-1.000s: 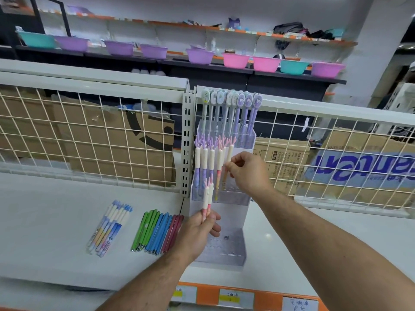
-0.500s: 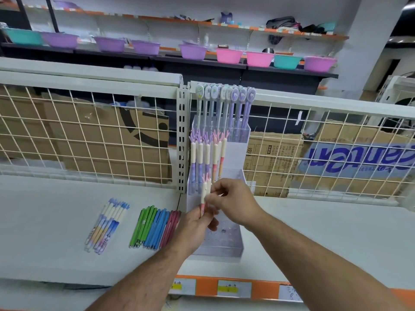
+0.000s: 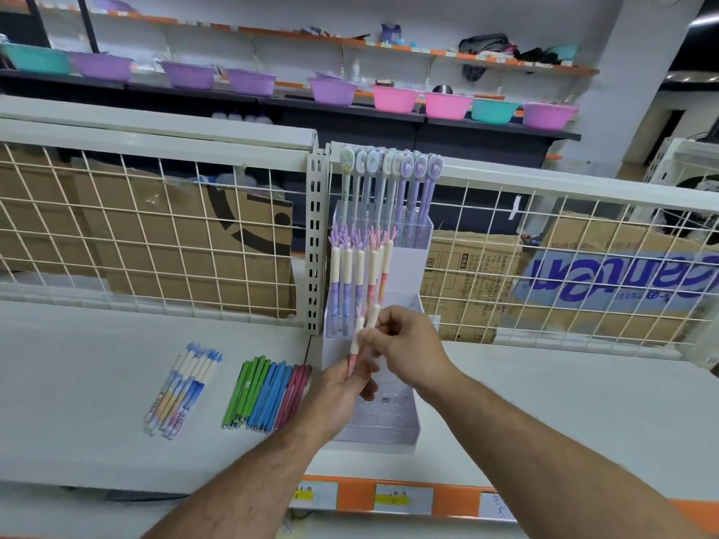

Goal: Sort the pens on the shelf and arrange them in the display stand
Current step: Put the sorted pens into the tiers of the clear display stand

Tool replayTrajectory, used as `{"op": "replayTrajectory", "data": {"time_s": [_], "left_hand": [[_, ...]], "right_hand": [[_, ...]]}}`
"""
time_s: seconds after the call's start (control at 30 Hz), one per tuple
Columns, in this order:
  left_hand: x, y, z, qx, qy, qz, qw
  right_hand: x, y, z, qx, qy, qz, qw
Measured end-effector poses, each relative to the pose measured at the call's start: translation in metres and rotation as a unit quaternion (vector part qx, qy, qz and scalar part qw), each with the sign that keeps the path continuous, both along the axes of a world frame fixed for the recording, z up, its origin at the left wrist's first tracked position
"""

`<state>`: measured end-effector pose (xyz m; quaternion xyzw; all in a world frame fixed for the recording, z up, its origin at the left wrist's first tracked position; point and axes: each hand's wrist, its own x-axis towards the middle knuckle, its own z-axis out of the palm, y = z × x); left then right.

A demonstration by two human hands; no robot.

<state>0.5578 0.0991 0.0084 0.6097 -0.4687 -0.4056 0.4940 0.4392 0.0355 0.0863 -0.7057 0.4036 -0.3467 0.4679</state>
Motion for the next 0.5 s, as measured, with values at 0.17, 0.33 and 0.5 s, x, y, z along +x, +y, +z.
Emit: {"op": "replayTrajectory", "data": {"time_s": [0.17,0.33,0.5], "left_hand": [[0.003,-0.005,-0.009,-0.007,0.007,0.005,1.0],[0.003,-0.007,-0.011,-0.01,-0.009,0.003,1.0],[0.004,-0.007,-0.013,-0.011,-0.026,0.005,1.0]], "right_hand": [[-0.013,-0.017,0.055,-0.032,-0.112,-0.072,0.991],[-0.014,-0.039,0.079,-0.095,-0.072,-0.141,0.983],[-0.002,-0.048,0.064,-0.119,0.004,-0.141,0.983]]}}
